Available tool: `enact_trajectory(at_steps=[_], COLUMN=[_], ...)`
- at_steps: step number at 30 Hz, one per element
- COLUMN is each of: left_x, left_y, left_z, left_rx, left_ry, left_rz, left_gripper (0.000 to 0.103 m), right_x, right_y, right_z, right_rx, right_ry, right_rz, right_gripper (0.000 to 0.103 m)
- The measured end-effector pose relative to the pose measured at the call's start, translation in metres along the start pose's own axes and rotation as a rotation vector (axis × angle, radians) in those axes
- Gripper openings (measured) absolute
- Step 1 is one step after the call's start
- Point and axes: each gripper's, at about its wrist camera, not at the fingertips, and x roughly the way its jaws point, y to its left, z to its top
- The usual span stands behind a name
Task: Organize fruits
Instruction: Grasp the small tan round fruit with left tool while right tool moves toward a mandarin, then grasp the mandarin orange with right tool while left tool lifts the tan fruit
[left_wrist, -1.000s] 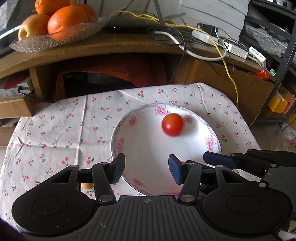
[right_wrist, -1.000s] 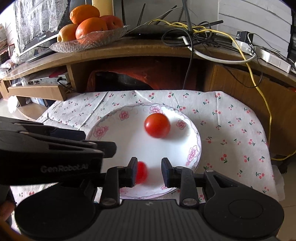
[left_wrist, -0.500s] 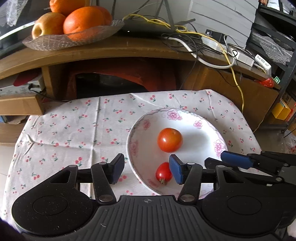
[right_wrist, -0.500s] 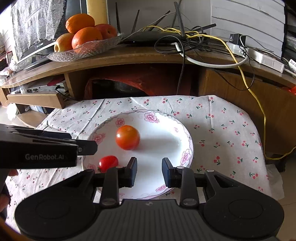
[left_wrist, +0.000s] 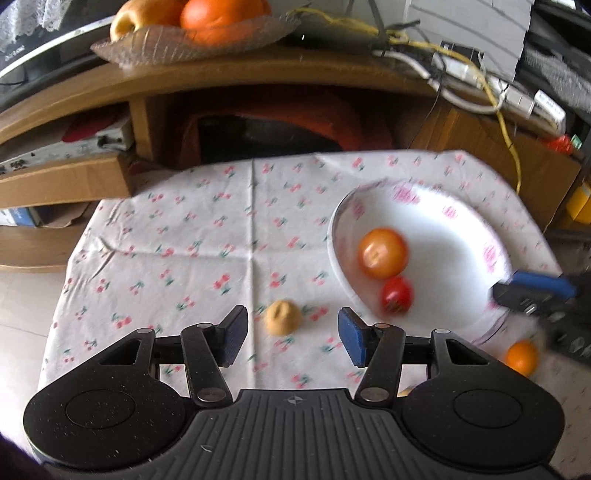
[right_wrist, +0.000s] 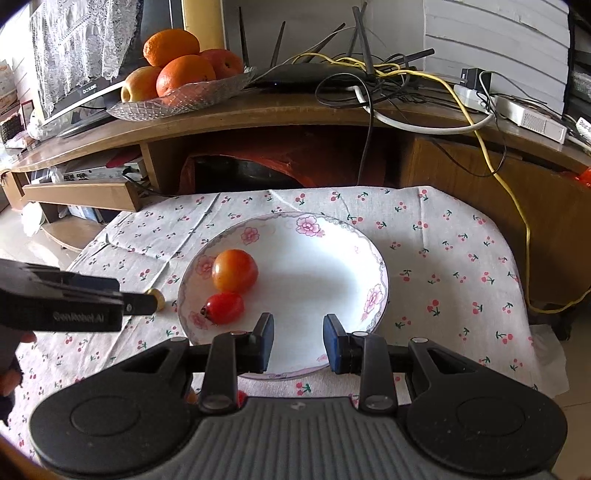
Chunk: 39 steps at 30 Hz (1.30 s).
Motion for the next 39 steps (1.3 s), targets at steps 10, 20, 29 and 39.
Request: enact_trajectory(at_steps=[10,20,29,39], left_x=[0.024,0.030,0.007,-0.042], left_y=[-0.001,-0.007,-0.014,-0.026], left_z=[-0.002,-0.006,-0.013,-0.032], left_rx=[0.036,0.062,0.074,0.076], left_ry=[-0.003,-0.011,0.015,0.001], left_rz=[-0.007,0.024,-0.018,-0.098], left_gripper=[0.053,0.032,0.032,0.032], right_x=[-0.003,-0.011,-0.022,-0.031], right_y=[0.004,-0.008,-0.025,-0.054], right_z=[-0.007,-0.009,-0.013,-0.034], right_rx=[-0.021,0.002,0.048,0.182], right_ry=[0.008,-0.001,0.020,0.095], right_rz=[0.017,0.005,-0.015,-0.003], right_gripper=[0.030,0.030,0.030,0.030])
